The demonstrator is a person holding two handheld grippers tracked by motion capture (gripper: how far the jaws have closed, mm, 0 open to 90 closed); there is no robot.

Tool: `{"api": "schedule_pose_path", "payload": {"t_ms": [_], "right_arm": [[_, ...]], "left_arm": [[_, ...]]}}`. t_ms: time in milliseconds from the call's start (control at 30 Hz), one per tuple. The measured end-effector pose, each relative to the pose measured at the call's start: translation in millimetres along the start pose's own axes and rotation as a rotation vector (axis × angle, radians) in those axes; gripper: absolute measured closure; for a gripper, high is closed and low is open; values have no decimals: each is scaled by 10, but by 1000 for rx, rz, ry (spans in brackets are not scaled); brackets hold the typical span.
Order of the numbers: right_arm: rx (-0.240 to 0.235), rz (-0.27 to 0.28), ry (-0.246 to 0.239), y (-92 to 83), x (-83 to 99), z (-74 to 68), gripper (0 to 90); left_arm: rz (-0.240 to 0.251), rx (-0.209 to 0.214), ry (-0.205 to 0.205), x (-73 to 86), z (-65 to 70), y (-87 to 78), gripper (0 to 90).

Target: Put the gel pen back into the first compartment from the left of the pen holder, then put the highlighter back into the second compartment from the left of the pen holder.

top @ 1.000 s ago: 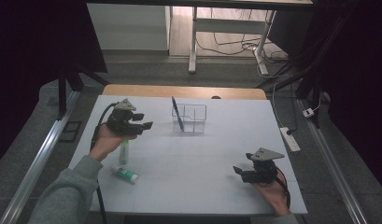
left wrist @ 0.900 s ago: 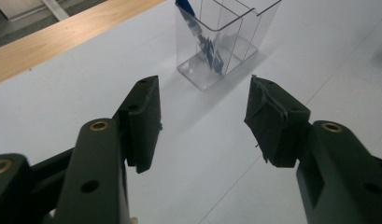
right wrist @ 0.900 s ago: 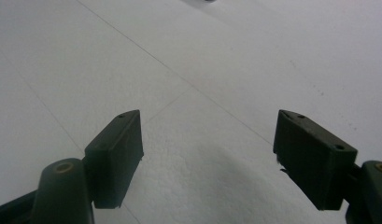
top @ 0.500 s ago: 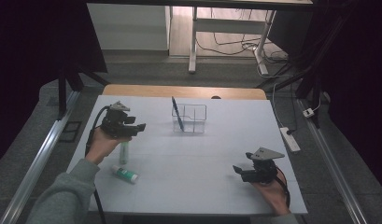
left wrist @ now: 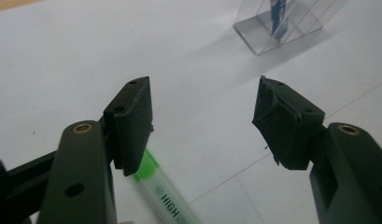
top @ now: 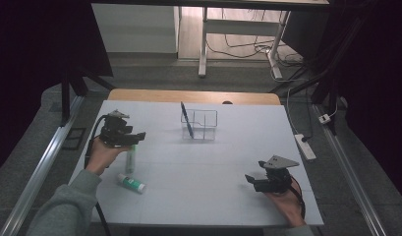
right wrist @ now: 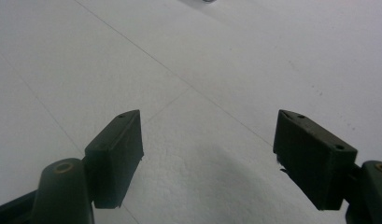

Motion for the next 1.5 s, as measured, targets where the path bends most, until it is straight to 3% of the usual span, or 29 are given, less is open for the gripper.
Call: {"api": "schedule_pose_path", "payload": {"t_ms": [767,1500], "right_arm": [[-3,1,-8,12,-8,-10,237],[-1,-9,-14,23,-2,-9,237]], "left_arm": [[-98,-52,-79,234,-198,133,334],[-272,-71,-110,312,-270,608,375]]}}
Point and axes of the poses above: each handheld gripper's, and its own axes: y roughly forward along the jaws, x roughly out of its underside, z roughly to its right, the point moved 3 cm from there along y, roughly forward along the jaws, and after that the axes turned 8 degrees about -x, right-handed, at the moved point
